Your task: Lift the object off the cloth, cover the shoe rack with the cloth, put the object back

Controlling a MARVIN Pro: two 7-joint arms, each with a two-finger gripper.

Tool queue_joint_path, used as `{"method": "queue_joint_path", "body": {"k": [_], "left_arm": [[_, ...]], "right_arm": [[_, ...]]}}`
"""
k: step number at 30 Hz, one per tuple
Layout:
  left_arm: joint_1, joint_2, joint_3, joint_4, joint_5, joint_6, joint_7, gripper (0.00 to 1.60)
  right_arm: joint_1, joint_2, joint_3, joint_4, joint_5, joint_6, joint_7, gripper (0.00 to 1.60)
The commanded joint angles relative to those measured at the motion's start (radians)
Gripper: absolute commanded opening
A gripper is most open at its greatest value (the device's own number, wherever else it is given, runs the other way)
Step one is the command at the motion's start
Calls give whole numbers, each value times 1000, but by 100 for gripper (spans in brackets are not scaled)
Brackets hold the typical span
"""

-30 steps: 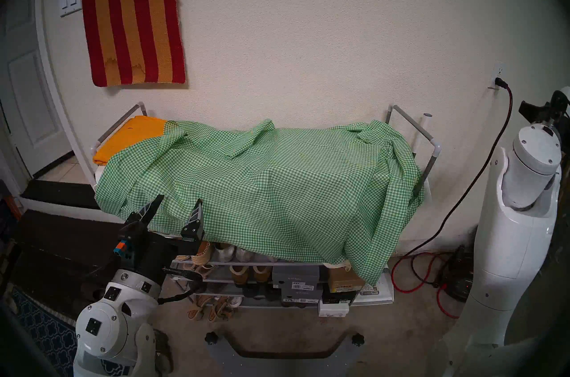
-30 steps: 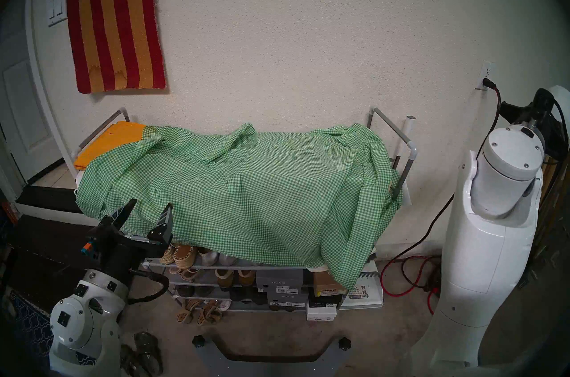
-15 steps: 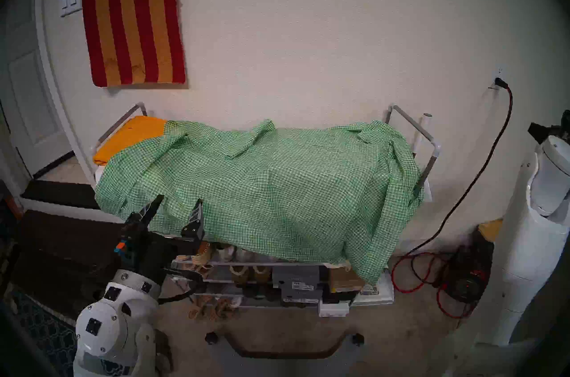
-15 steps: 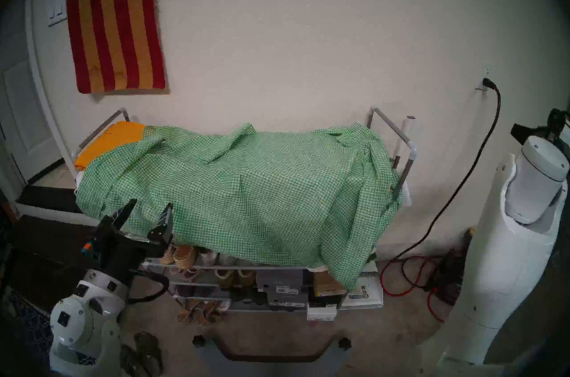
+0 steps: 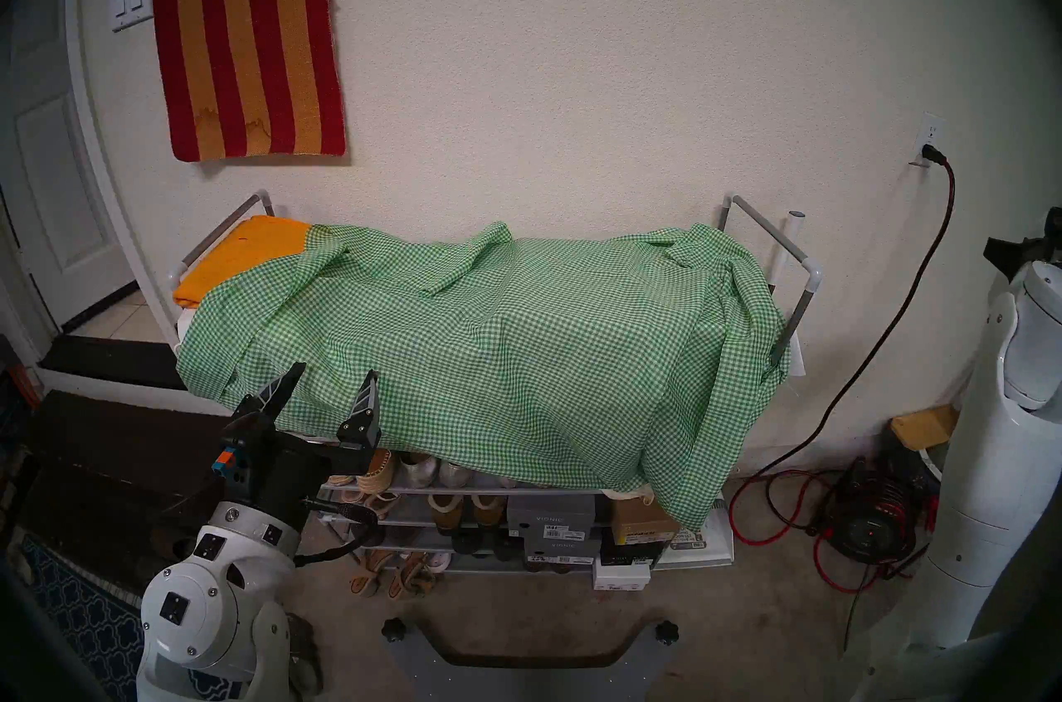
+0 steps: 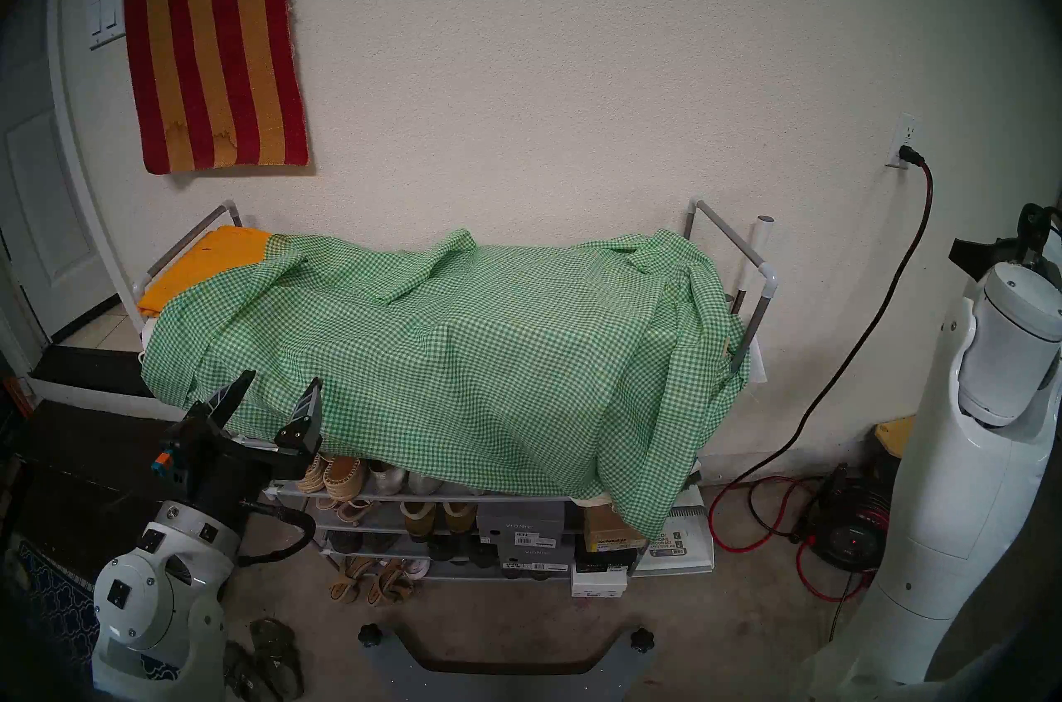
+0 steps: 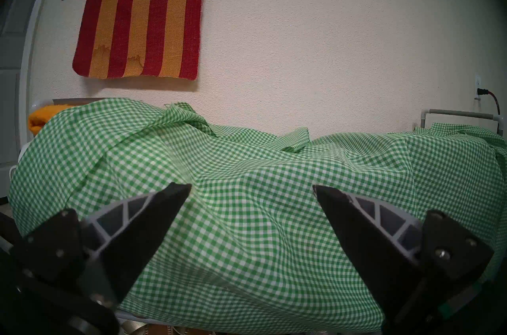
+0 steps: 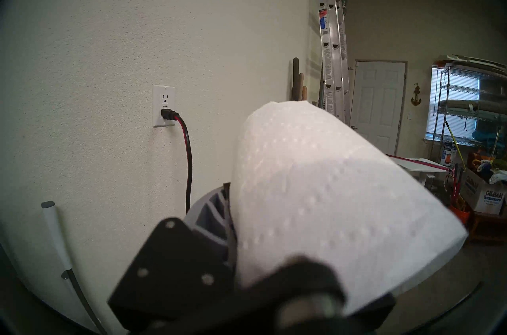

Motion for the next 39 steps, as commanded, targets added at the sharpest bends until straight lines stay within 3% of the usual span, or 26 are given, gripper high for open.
{"method": "queue_joint_path", "body": {"k": [1,19,22,23,27,37,39], "left_arm": [[-1,1,0,-1,-2,2,-2,160],[-1,1,0,-1,-2,2,-2,160],[-13,47,-144,-56,-19,-15,-10,160],[-23,63,-135,-70,-7,-28,34,160],[-89,72,-177,-96,-2,-51,71,160],[-225,159,-339,-96,-12,-58,133,160],[-274,204,-405,-96,-20,-43,126,160]], "right_arm": [[-23,39,21,6,16,-2,24,0],[-44,62,28,6,49,-2,22,0],[-42,59,30,5,46,-2,28,0],[-42,58,31,5,47,-2,28,0],[-45,56,32,8,49,-2,29,0],[-51,57,34,8,56,-2,28,0],[-52,57,34,8,58,-2,27,0]]}}
